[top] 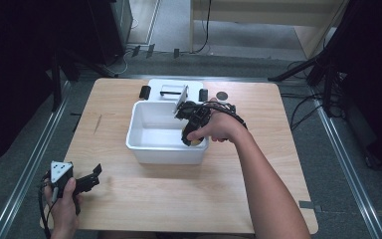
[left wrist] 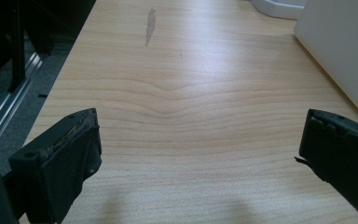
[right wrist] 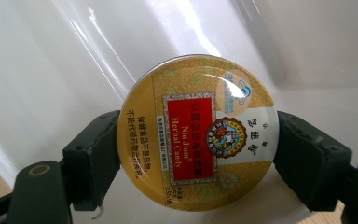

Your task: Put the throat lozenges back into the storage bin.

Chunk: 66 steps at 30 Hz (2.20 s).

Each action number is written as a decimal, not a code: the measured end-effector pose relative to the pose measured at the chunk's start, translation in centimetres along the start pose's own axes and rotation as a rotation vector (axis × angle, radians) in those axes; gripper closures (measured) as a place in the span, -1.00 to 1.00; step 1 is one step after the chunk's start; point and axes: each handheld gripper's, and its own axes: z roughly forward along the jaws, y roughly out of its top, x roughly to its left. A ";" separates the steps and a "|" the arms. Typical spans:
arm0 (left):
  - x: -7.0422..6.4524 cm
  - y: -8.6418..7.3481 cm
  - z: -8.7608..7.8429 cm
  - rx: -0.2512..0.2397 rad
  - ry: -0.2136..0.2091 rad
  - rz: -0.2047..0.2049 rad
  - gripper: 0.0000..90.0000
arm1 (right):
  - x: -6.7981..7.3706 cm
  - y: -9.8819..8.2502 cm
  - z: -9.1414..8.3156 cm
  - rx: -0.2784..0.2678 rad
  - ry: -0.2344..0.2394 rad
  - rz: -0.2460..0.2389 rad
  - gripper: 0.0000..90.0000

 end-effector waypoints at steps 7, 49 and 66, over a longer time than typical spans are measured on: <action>0.0 0.0 0.0 0.003 -0.001 0.002 -1.00 | 0.1 -0.1 0.7 0.008 -0.002 -0.023 -0.54; 0.1 0.0 0.0 0.005 -0.005 0.000 -1.00 | 0.7 0.0 1.9 0.034 -0.062 -0.112 -0.58; 0.0 0.0 0.0 0.002 -0.002 -0.001 -1.00 | 0.6 -0.2 -0.4 -0.036 -0.041 -0.078 -0.44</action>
